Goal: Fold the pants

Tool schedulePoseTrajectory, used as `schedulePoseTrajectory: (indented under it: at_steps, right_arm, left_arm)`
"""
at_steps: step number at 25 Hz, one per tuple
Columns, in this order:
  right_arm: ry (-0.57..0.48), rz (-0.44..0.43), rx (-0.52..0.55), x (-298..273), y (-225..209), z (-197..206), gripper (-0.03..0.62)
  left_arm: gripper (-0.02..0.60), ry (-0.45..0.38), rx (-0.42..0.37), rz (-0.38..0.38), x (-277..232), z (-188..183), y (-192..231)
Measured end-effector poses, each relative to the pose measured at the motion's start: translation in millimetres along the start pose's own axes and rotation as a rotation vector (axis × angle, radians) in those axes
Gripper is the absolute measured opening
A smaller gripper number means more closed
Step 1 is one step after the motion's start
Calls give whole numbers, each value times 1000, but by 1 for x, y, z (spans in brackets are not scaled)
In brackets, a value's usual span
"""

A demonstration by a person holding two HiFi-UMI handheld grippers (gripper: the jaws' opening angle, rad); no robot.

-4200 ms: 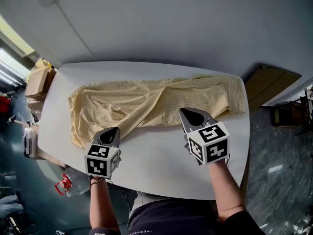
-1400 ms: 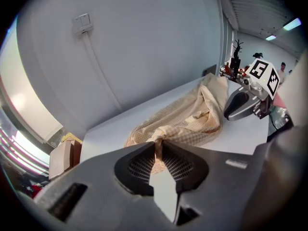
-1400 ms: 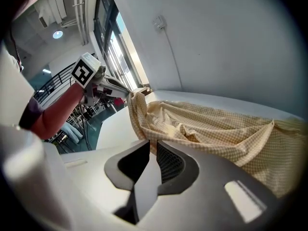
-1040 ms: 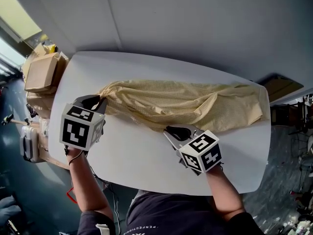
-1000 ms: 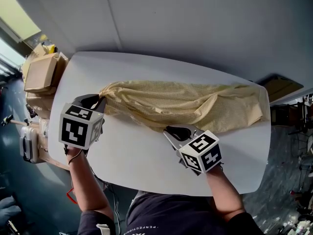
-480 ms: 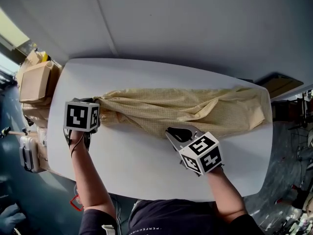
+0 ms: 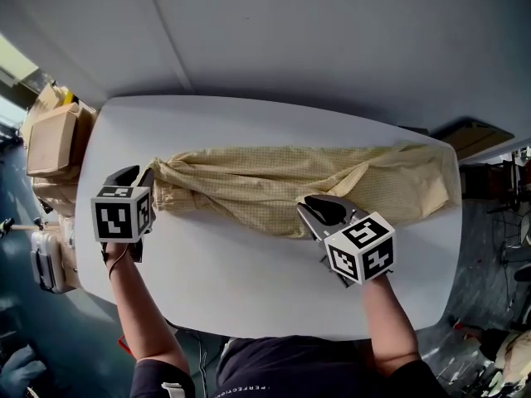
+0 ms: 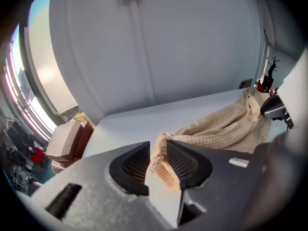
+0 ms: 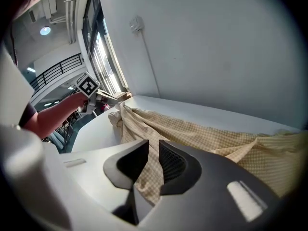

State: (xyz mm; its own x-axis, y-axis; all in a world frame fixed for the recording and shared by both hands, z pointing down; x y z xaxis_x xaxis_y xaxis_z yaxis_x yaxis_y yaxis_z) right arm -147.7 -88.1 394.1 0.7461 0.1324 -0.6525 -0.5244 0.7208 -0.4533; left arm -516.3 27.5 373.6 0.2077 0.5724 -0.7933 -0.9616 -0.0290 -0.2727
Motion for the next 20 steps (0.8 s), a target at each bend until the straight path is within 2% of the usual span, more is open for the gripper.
schedulePoseTrajectory:
  at_steps: [2, 3, 7, 9, 13, 16, 20]
  right_arm:
    - [11, 10, 12, 0, -6, -1, 70]
    - [15, 24, 26, -1, -9, -1, 78]
    - [48, 68, 64, -9, -25, -1, 95]
    - [83, 55, 73, -15, -29, 0, 110]
    - [148, 96, 147, -29, -31, 5, 123]
    - [188, 95, 151, -38, -32, 10, 126]
    - [203, 80, 136, -39, -36, 11, 134]
  left_arm:
    - [130, -8, -2, -5, 11, 4, 2]
    - [138, -10, -7, 17, 16, 7, 0]
    - [195, -30, -64, 192, 28, 19, -27]
    - [217, -30, -153, 240, 27, 17, -50]
    - [218, -22, -368, 277, 10, 3, -103]
    - [219, 8, -430, 282, -11, 3, -124]
    - [218, 86, -469, 251, -24, 13, -121]
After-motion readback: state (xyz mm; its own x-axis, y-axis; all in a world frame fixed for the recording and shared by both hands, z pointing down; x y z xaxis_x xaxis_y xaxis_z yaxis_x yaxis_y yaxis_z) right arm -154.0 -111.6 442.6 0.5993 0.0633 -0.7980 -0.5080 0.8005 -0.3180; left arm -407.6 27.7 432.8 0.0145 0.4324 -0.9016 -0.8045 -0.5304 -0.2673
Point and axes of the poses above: the fingertips, and each gripper's own axes: x backward along the fingers, y to its left, z out of its underside, the point moved 10 cm from there along x, backward along the fingers, and after that the axes turned 15 degrees about -x, right-handed, at the moved point
